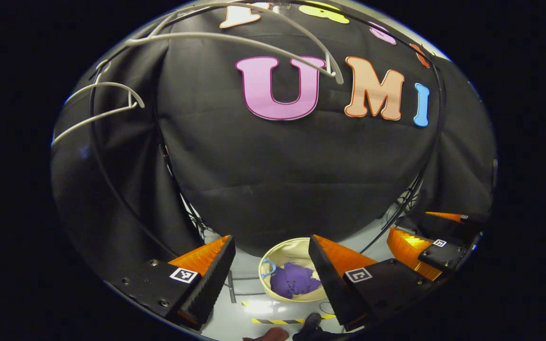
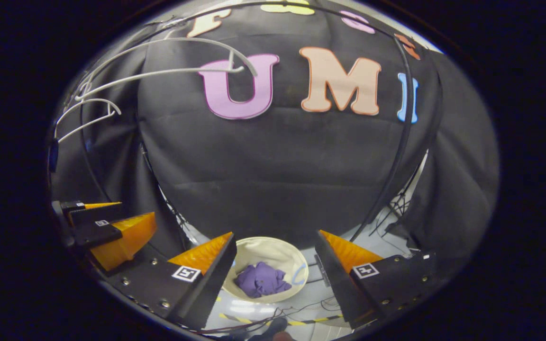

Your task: Grasp the clothes on the hanger with both hands and then place them into the laundry hamper below.

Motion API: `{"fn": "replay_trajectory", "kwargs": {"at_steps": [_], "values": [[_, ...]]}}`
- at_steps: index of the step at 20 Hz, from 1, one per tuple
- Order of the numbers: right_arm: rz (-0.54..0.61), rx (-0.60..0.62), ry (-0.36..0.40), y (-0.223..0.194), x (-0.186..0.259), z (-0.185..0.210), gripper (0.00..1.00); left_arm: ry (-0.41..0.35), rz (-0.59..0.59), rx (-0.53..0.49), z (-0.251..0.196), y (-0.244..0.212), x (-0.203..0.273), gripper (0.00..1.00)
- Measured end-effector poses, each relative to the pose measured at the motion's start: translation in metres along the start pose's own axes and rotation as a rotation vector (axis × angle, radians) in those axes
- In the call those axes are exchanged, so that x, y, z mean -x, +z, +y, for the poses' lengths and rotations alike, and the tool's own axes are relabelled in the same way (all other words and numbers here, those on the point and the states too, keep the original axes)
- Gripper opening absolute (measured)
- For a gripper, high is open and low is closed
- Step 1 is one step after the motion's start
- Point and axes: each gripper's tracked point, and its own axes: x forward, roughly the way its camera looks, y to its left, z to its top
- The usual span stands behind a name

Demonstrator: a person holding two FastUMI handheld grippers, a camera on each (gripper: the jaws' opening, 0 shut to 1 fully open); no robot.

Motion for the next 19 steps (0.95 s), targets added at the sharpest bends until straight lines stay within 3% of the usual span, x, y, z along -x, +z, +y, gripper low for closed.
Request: {"fn": "replay_trajectory", "kwargs": {"at_steps": [2, 3, 7, 17, 18, 19], "values": [[-0.034, 0.017, -0.001, 0.013, 0.01, 0.003, 0.96, -0.003, -0.064, -0.02, 0.001, 0.025, 0.011, 1.0], [-0.053, 0.029, -0.002, 0.02, 0.017, 0.006, 1.0, -0.01, -0.086, -0.021, -0.001, 0.033, 0.02, 0.94], [-0.104, 0.05, 0.004, 0.039, 0.036, 0.014, 1.0, -0.012, -0.147, -0.041, 0.005, 0.057, 0.05, 0.94], [-0.252, -0.058, 0.033, 0.103, 0.104, 0.023, 1.0, -0.061, -0.333, -0.042, 0.012, 0.132, 0.119, 0.94], [-0.281, -0.072, 0.044, 0.109, 0.115, 0.024, 0.95, -0.07, -0.356, -0.043, 0.011, 0.139, 0.125, 0.94], [-0.318, -0.089, 0.057, 0.118, 0.124, 0.024, 1.0, -0.079, -0.371, -0.045, 0.012, 0.143, 0.131, 0.94]]}}
